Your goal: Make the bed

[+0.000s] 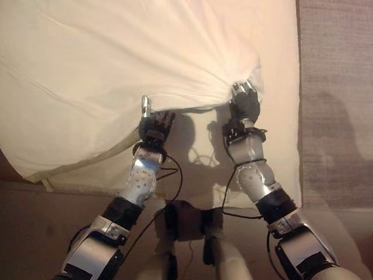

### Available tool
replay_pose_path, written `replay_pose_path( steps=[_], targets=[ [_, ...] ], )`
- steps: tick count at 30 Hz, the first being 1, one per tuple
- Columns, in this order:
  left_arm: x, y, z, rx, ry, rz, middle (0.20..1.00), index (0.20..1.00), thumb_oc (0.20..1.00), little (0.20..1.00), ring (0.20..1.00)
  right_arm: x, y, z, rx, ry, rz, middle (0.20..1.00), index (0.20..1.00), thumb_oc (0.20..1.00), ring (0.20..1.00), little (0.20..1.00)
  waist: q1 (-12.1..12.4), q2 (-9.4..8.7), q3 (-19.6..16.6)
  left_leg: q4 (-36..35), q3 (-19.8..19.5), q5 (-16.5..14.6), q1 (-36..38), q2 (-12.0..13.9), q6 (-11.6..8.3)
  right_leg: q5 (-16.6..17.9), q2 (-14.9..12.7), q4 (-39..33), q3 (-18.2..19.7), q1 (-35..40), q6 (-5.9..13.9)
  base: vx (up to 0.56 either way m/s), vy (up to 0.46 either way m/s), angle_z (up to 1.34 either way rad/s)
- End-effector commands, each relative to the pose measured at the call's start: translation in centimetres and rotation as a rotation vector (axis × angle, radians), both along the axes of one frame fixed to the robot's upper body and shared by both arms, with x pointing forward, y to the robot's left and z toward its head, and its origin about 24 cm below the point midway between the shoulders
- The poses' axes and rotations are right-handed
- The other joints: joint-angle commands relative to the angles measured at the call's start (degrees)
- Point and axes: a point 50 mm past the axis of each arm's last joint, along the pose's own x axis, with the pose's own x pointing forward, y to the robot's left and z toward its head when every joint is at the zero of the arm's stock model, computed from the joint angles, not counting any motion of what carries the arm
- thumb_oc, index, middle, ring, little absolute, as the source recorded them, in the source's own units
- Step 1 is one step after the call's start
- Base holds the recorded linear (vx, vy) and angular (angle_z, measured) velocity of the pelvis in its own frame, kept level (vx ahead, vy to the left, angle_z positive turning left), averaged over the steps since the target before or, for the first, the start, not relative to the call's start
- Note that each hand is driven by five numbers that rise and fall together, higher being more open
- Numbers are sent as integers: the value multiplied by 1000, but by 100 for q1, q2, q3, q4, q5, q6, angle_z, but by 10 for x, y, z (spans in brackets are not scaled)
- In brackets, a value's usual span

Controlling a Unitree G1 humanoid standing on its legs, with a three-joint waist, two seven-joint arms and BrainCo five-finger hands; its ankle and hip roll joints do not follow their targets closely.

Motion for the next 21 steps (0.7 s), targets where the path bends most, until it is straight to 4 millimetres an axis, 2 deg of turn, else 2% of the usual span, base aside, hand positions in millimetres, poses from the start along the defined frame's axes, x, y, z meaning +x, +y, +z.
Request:
replay_pose_path(
  steps=[1, 3, 4, 7, 8, 18, 21],
  targets=[
    [1, 57, -10, -41, -6, 266, 1000, 1000, 1000, 1000, 1000, -21, -47, -2, 108, -95, -185, 200, 200, 200, 200, 200, -97, -263, -814, -63, 210, -548, 326, -71, -266, 264, -191, 215, 288, -253, 404, 25, -39, 3],
    [-2, 69, -15, -58, 9, 313, 1000, 1000, 1000, 1000, 1000, -23, -55, -7, 108, -80, -221, 200, 200, 200, 200, 200, -78, -242, -826, -63, 192, -555, 343, -73, -276, 197, -207, 306, 280, -264, 394, 14, -17, 1],
    [-2, 69, -15, -58, 10, 313, 1000, 1000, 1000, 1000, 1000, -23, -55, -7, 107, -79, -221, 200, 200, 200, 200, 200, -81, -240, -830, -63, 189, -555, 343, -74, -276, 192, -209, 311, 277, -264, 394, 35, -27, 4],
    [-8, 96, -34, -86, 79, 417, 1000, 1000, 1000, 1000, 1000, -26, -70, -23, 156, -33, -284, 200, 200, 200, 200, 200, -38, -197, -878, -63, 146, -594, 424, -79, -278, 77, -251, 503, 255, -270, 386, 38, -25, 5],
    [-8, 96, -34, -86, 80, 417, 1000, 1000, 1000, 1000, 1000, -26, -70, -23, 156, -33, -284, 200, 200, 200, 200, 200, -41, -199, -880, -63, 145, -594, 426, -80, -278, 73, -253, 508, 254, -270, 387, 8, -17, 10],
    [-28, 155, -44, -44, 102, 646, 1000, 1000, 1000, 1000, 1000, -34, -98, -52, 238, 50, -410, 200, 200, 200, 200, 200, 86, -289, -877, -63, 97, -692, 633, -89, -240, 26, -308, 664, 212, -189, 430, 18, -6, 13],
    [-31, 163, -46, -33, 107, 675, 1000, 1000, 1000, 1000, 1000, -37, -100, -59, 251, 66, -417, 200, 200, 200, 200, 200, 102, -317, -879, -63, 105, -659, 607, -97, -230, 84, -319, 599, 199, -181, 423, 11, 3, 0]
  ],
)
